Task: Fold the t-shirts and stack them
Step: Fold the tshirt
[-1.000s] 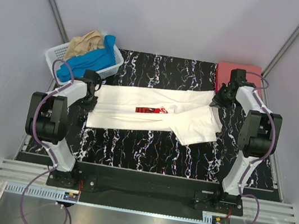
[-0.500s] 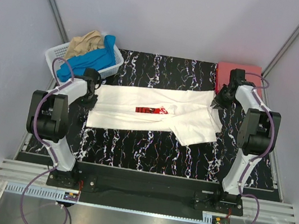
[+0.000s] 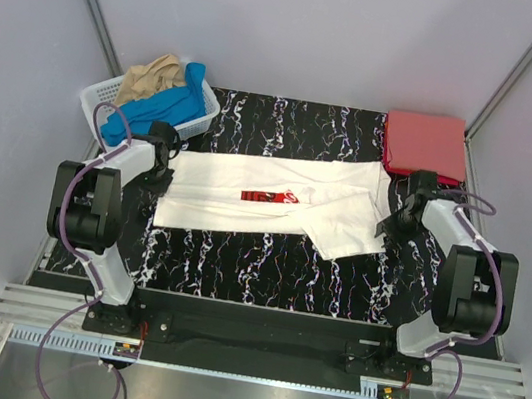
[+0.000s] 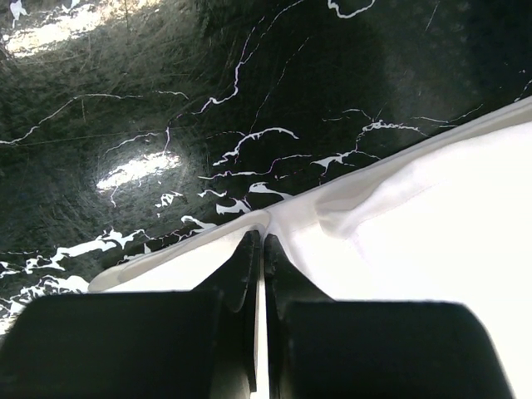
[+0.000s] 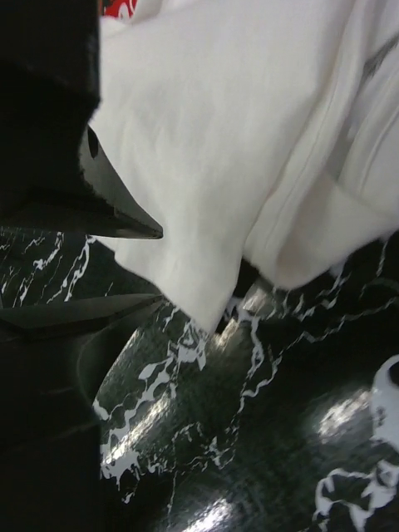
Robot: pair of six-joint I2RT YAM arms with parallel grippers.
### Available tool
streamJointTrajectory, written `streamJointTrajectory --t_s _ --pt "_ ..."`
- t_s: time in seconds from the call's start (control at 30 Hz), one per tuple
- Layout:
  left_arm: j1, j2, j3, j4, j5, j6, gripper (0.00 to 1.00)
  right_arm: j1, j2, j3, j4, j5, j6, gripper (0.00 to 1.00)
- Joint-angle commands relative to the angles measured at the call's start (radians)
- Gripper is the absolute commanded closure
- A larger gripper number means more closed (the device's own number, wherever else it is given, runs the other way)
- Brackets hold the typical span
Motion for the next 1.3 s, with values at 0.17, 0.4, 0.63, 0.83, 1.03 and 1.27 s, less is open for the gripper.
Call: streamJointTrajectory --t_s 0.17,0.4,0.63,0.83,1.03,1.27 --pt "0.006 -0.028 -0.003 0.036 -0.017 0.013 1.0 -0.003 -0.034 -0.122 0.083 0.065 0.085 0.59" --pt "0.006 -0.039 -0.014 0.044 -0.028 0.014 1.0 -0.003 -0.026 -0.135 0.106 0.145 0.076 0.6" --pt "0.004 -0.037 -0.016 0.046 -0.035 0.012 1.0 -0.003 0.022 -0.162 0.157 0.159 0.076 0.61" --pt "0.006 -0.037 -0.017 0.047 -0.041 0.006 1.0 -0.003 0.051 -0.181 0.185 0.162 0.069 0.78" --pt "0.006 -0.04 -0.005 0.047 -0.032 0.005 1.0 -0.003 -0.047 -0.135 0.185 0.153 0.007 1.0" --pt "0.006 -0.028 0.027 0.044 -0.031 0.003 1.0 -0.001 -0.069 0.065 0.186 0.035 -0.003 1.0"
